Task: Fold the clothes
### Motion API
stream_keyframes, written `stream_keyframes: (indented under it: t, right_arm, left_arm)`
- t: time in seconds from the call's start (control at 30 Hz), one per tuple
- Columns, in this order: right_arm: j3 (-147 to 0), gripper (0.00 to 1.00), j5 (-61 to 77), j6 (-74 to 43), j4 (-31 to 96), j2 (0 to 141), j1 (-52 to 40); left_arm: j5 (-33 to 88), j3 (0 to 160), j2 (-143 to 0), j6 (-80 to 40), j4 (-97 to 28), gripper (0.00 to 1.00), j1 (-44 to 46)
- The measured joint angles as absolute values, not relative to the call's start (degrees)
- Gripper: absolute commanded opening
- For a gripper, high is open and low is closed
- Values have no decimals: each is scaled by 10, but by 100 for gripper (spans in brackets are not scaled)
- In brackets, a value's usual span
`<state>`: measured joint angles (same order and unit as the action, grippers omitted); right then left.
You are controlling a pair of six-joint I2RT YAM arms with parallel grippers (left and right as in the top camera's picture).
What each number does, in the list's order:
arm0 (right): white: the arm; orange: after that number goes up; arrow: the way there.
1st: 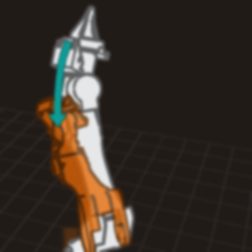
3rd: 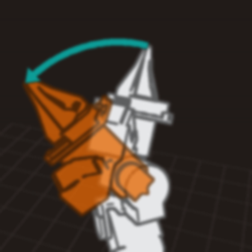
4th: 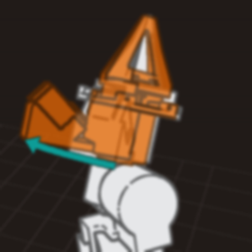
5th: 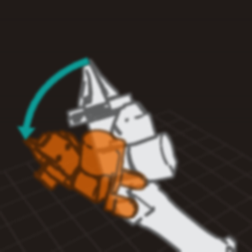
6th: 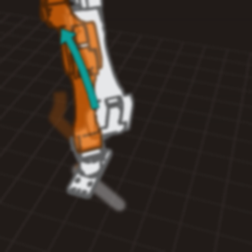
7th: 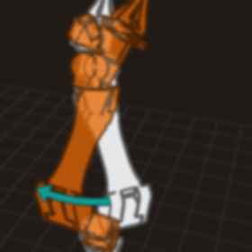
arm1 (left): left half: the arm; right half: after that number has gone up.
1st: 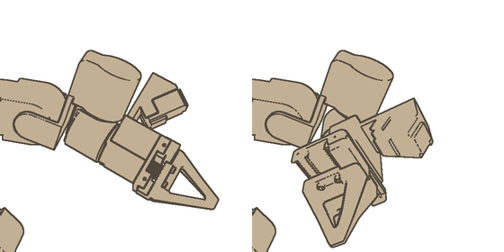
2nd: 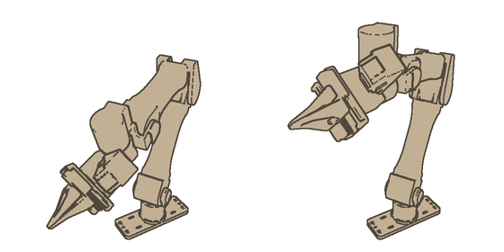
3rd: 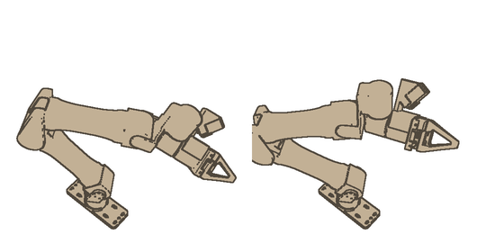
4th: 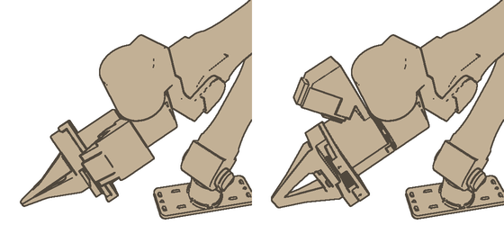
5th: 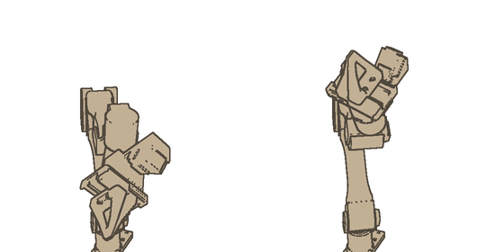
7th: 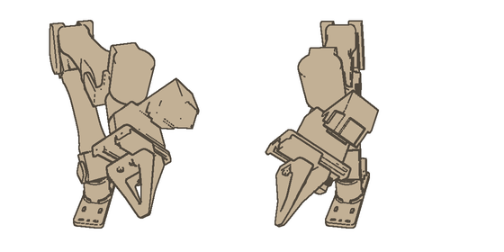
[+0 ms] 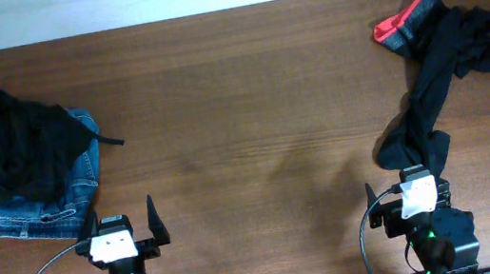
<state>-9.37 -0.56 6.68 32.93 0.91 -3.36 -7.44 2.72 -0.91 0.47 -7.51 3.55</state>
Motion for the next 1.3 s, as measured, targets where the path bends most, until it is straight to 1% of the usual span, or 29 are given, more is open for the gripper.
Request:
stream_keyframes:
  t: [0.47, 0.73, 0.83, 0.97, 1.17, 1.3]
  right_arm:
    - [-94, 99, -6, 67, 329, 9, -34]
    - [-94, 99, -6, 67, 329, 9, -34]
    - [-94, 99, -6, 67, 329, 9, -34]
    - [-93, 99, -6, 67, 329, 9, -34]
    - [-93, 99, -4, 67, 323, 9, -34]
    - [-93, 99, 37, 67, 322, 9, -34]
  left_arm:
    - [-75, 27, -9, 5, -74, 99, 36]
    - [-74, 25, -9, 5, -4, 99, 36]
    - [-74, 26, -9, 5, -15, 99, 36]
    - [-72, 24, -9, 5, -73, 99, 36]
    - [-53, 24, -9, 5, -76, 99, 36]
    - [-12, 24, -9, 5, -76, 99, 36]
